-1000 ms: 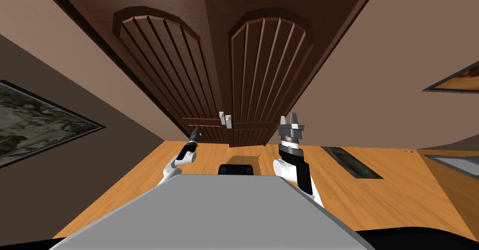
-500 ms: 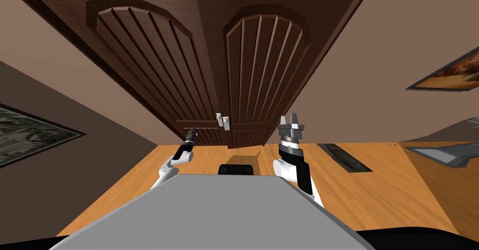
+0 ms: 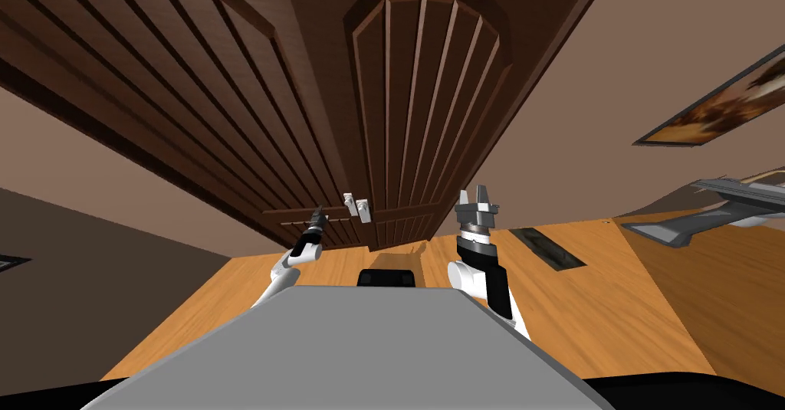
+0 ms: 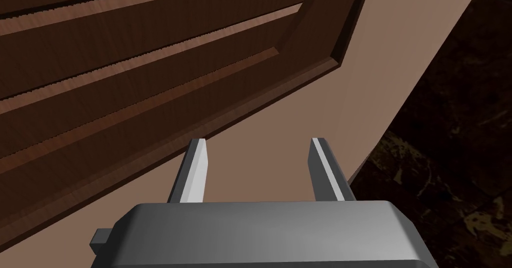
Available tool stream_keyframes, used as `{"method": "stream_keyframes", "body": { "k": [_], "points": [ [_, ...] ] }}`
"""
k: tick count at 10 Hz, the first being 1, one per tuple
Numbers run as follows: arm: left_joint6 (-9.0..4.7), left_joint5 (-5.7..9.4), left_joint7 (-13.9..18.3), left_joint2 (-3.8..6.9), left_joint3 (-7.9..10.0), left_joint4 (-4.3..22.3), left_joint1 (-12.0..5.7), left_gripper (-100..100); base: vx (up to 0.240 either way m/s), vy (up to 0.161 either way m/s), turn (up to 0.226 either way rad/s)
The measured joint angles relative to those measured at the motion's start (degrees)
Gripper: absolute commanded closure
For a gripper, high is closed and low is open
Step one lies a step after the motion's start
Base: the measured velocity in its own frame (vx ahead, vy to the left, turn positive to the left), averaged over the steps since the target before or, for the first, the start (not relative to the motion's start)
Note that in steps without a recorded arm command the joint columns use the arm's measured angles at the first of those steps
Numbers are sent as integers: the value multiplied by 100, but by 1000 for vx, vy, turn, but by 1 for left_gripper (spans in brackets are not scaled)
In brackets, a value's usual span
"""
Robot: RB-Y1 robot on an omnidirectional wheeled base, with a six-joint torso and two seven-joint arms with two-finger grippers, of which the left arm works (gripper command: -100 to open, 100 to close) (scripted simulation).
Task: Pull the door open
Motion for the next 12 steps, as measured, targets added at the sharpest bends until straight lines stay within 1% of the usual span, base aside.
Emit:
{"method": "stream_keyframes", "body": {
  "k": [1,2,3,4,9,10,11,12],
  "points": [
    [-41,-10,2,-69,-75,67,-105,-100,210,-123,-227],
    [-46,-19,4,-145,-157,32,-172,-100,178,-180,-126],
    [-50,-18,28,-165,-231,49,-253,-100,70,-86,-6],
    [-53,-17,36,-168,-241,53,-265,100,-5,11,13],
    [-50,-24,26,-191,-269,47,-263,100,-14,12,-13],
    [-50,-25,26,-191,-268,47,-262,100,-78,64,84],
    [-19,-27,4,-189,-223,-3,-218,100,-123,121,153],
    [-21,-9,19,-98,-164,16,-166,100,-173,136,140]
  ]
}}
